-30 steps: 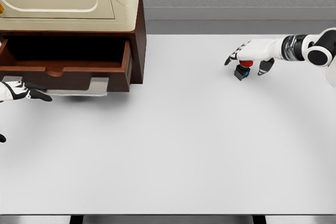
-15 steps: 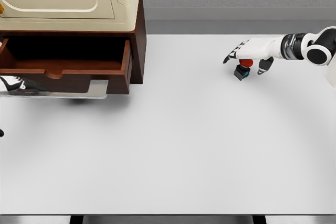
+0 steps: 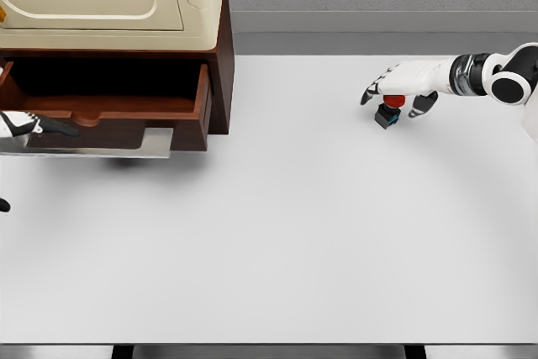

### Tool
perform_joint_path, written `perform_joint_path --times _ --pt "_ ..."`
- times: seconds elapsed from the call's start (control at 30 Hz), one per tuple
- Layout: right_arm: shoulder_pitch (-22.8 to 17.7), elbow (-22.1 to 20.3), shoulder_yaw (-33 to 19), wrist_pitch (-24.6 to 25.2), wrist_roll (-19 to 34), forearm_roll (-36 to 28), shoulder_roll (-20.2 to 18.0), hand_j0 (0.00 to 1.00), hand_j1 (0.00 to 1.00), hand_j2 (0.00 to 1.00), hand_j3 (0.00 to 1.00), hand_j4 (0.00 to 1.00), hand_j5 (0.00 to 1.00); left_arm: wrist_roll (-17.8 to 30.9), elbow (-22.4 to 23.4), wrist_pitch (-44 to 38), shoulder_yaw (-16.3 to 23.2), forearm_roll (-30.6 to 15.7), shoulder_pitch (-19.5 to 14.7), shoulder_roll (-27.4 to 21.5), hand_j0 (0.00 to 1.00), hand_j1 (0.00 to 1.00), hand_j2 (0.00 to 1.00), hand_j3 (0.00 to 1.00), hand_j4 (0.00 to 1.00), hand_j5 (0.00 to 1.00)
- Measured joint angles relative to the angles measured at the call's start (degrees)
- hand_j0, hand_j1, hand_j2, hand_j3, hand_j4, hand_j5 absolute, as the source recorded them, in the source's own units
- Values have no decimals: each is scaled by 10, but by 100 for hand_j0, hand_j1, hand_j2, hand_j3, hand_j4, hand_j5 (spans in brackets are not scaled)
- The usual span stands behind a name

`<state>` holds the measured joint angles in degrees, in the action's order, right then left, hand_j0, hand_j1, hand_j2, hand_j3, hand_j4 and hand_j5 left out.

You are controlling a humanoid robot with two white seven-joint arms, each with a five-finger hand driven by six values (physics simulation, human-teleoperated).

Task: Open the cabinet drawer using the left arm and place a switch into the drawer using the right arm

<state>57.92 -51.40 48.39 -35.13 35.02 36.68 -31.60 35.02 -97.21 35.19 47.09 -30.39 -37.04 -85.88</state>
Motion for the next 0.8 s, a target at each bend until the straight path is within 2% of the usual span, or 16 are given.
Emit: perform_joint_path --times 0.17,0.23,0.3,0.53,0.57,0.67,0.8 --pt "0 1 0 0 0 -2 0 65 65 65 65 65 65 0 7 0 -19 -62 -14 -5 100 100 100 100 100 100" --pt "0 1 0 0 0 -2 0 65 65 65 65 65 65 0 23 0 -27 -79 -16 -6 100 100 100 100 100 100" --pt "0 2 0 0 0 -2 -1 72 72 72 72 72 72 0 47 0 -37 -102 -23 -3 100 100 100 100 100 100" --pt "0 2 0 0 0 -1 -1 72 72 72 72 72 72 0 97 0 -52 -122 -29 1 100 100 100 100 100 100" --pt "0 3 1 0 0 -1 -1 71 71 71 71 71 71 0 99 0 -53 -123 -28 1 100 100 100 100 100 100" --pt "0 3 1 0 0 -2 -1 54 54 54 54 54 54 0 103 0 -53 -124 -29 1 100 100 100 100 100 100" --pt "0 3 1 0 0 -6 -1 51 51 51 51 51 51 0 105 0 -54 -126 -29 0 100 100 100 100 100 100"
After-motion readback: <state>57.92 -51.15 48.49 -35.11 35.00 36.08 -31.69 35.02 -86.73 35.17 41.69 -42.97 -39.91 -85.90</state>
